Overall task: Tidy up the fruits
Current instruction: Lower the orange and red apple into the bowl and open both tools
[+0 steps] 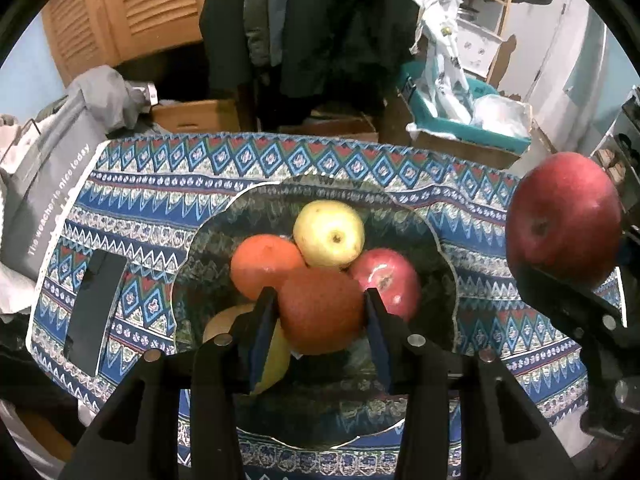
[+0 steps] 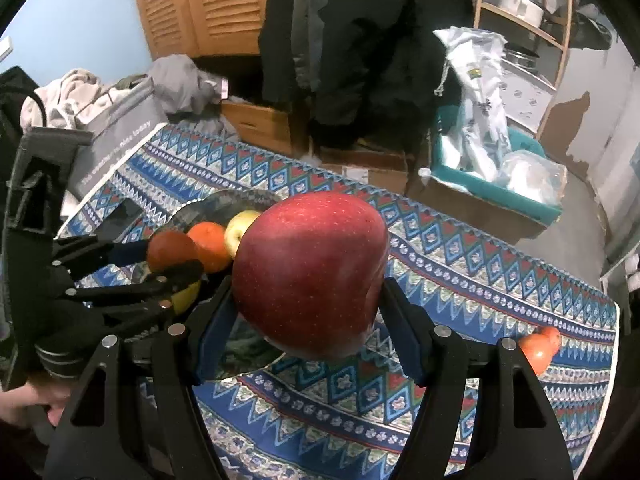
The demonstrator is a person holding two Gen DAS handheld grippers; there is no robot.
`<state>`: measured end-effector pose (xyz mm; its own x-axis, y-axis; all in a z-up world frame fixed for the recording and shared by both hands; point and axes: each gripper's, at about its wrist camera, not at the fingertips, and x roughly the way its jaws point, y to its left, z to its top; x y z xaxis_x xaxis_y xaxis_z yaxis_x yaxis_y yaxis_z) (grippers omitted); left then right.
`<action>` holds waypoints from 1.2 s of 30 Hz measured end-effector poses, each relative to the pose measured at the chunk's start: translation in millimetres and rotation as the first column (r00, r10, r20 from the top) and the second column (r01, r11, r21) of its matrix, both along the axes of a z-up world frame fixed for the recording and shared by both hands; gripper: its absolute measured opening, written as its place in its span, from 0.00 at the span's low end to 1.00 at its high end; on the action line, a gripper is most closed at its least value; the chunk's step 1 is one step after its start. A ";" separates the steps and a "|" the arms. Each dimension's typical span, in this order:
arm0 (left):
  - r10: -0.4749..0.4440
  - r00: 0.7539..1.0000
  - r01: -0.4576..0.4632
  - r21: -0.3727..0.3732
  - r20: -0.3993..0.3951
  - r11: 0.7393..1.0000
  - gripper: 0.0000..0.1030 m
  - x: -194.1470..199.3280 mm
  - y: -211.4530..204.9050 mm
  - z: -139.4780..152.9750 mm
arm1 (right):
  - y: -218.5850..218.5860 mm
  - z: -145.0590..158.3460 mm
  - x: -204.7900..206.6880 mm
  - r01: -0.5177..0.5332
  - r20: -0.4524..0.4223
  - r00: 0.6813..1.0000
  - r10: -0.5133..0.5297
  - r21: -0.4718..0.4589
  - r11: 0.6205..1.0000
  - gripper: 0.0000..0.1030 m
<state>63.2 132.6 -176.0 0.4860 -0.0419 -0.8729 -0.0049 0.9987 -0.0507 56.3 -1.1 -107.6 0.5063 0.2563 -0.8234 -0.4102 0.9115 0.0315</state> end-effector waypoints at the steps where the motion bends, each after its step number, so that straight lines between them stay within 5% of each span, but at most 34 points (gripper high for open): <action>1: -0.004 1.000 0.004 -0.002 -0.002 1.000 0.44 0.6 0.9 -1.5 | 1.5 -0.9 0.4 -0.002 -0.002 1.000 0.002 -0.002 1.000 0.69; 7: 0.005 1.000 -0.006 -0.031 -0.020 1.000 0.58 -0.2 8.8 -3.7 | 10.2 -9.2 5.1 -0.010 -0.023 1.000 0.010 -0.004 1.000 0.69; 31: 0.136 0.990 -0.133 0.054 -0.049 0.990 0.61 -30.9 67.1 -0.3 | 72.2 -70.8 -9.0 -0.154 -0.191 0.971 0.146 -0.026 0.988 0.70; 36: 0.147 0.988 -0.144 0.050 -0.041 0.988 0.61 -33.5 69.8 3.0 | 78.1 -63.3 -12.2 -0.171 -0.159 0.973 0.168 -0.007 0.985 0.70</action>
